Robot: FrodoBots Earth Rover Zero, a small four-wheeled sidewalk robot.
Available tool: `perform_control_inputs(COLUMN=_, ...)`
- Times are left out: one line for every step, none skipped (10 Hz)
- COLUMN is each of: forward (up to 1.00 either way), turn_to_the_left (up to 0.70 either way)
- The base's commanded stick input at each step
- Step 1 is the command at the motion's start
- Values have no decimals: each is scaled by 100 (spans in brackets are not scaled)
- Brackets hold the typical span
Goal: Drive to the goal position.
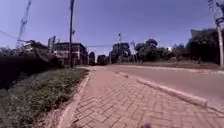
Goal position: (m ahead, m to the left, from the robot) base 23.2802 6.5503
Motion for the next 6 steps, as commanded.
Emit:
perform_control_inputs(forward=30, turn_to_the_left=0)
perform_control_inputs(forward=30, turn_to_the_left=0)
perform_control_inputs(forward=30, turn_to_the_left=0)
perform_control_inputs(forward=30, turn_to_the_left=0)
perform_control_inputs(forward=30, turn_to_the_left=0)
perform_control_inputs(forward=30, turn_to_the_left=0)
